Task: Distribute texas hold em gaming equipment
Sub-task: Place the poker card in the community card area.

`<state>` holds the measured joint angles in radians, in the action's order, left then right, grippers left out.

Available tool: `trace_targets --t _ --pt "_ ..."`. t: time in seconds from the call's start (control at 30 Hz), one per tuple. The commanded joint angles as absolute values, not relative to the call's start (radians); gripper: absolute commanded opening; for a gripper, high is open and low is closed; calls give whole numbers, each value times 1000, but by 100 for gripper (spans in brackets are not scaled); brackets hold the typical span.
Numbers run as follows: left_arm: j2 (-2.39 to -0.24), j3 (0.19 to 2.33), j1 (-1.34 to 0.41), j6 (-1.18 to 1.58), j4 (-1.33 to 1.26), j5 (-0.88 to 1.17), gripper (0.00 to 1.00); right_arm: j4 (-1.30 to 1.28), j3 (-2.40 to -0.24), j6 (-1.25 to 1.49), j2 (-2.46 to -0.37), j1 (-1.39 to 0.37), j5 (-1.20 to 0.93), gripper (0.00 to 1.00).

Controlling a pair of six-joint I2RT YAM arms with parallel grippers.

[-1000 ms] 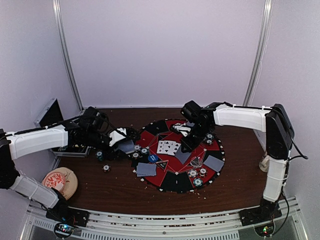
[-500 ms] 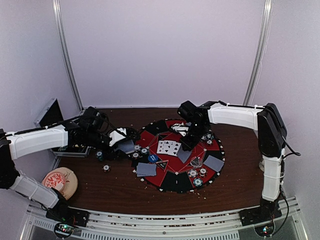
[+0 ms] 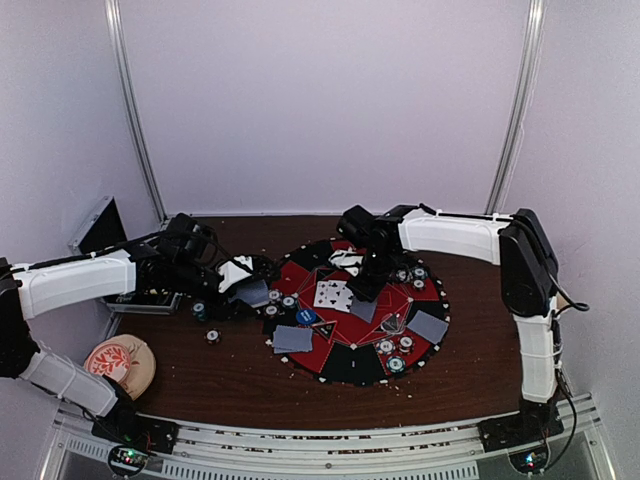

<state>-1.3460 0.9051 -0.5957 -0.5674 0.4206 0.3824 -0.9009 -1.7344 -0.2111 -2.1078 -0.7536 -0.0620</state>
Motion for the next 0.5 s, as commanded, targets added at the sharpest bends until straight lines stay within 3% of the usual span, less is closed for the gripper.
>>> trace_targets --t 0.0,0.47 --pt "-1339 901 -599 -571 393 399 54 -913 -1770 -226 -2127 -764 34 13" --pt "-1342 902 -598 -571 393 394 54 -881 -1810 -245 -2168 -782 173 33"
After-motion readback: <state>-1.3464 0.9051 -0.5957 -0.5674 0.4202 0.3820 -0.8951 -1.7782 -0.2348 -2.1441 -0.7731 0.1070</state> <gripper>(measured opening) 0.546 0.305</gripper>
